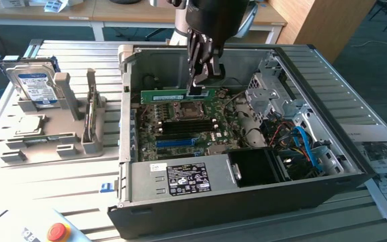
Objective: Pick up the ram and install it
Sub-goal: 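Pick up the ram and move it above insertion slot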
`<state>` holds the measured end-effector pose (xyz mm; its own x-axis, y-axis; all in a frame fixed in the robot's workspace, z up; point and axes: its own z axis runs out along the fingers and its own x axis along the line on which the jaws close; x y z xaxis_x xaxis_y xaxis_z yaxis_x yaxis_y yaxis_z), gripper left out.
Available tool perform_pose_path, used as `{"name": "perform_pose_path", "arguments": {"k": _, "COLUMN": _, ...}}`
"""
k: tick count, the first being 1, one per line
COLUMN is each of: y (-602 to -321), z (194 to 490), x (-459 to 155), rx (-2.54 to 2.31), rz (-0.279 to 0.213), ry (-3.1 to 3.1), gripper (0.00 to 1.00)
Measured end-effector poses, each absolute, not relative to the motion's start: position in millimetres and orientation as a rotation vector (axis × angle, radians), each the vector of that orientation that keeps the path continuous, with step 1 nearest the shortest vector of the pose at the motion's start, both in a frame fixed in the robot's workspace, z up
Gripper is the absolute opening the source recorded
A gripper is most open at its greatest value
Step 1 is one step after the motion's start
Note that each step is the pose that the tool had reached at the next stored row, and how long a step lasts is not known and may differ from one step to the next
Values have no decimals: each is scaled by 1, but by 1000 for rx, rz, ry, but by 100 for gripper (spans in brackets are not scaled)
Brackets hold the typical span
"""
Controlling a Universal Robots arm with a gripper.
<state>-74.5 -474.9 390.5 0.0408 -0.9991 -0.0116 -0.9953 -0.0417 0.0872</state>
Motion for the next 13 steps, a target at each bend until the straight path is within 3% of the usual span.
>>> {"name": "perform_pose_path", "arguments": {"k": 13, "y": -467, "z": 390, "x": -73, "rx": 2226, "rz": -106, "ry": -2136, "gripper": 12}}
